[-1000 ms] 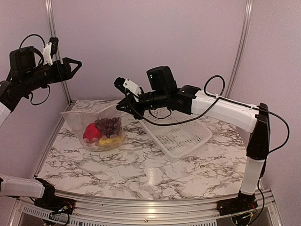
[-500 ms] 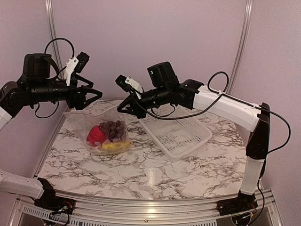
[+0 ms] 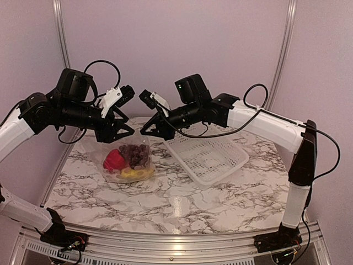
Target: Open the zip-top bag and remove the fake food
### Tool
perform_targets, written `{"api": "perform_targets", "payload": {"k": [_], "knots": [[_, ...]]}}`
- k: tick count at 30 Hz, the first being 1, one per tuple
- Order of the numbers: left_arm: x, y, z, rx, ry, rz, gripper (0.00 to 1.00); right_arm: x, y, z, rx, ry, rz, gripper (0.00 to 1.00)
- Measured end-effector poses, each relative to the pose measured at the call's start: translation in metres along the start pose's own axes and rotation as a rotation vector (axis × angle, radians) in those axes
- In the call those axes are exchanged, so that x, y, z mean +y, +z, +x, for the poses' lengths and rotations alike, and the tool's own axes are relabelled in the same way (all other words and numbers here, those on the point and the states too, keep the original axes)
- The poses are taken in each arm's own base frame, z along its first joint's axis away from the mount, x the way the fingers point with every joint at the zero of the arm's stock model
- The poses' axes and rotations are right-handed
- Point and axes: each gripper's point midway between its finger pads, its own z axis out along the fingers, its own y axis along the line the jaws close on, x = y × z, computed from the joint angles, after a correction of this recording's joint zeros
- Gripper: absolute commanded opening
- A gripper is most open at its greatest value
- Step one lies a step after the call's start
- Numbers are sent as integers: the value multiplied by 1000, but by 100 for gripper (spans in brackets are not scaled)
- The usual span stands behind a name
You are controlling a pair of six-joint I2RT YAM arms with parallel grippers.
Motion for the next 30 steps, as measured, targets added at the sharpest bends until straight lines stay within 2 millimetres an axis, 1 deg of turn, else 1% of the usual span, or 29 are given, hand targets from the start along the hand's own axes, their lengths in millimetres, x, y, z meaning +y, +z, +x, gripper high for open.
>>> {"api": "perform_targets", "payload": {"k": [6,10,12,15,19,21,23,24,25,26,27,30], "knots": [[7,6,10,41,27,-42,49,5,0,1,0,33,-40,0],[8,9,13,54,36,-46,51,5,-2,3,-1,56,-60,0],[9,12,16,66,41,-49,45,3,-4,5,1,72,-66,0],[12,17,23,92,45,-64,43,2,-8,7,2,85,-67,0],[15,22,28,115,53,-76,34,3,-13,6,-4,94,-80,0],[15,23,29,119,63,-75,27,4,-15,5,-7,99,-92,0],[15,24,30,120,72,-74,17,6,-16,6,-8,109,-106,0],[15,24,30,120,75,-73,11,6,-16,6,-8,114,-113,3],[15,25,30,118,78,-74,3,7,-16,7,-8,119,-121,10],[15,25,30,117,72,-74,0,7,-17,8,-9,124,-128,19],[15,26,30,111,84,-72,0,6,-18,9,-10,128,-131,28],[12,28,31,104,79,-59,0,3,-25,13,-25,140,-136,49]]}}
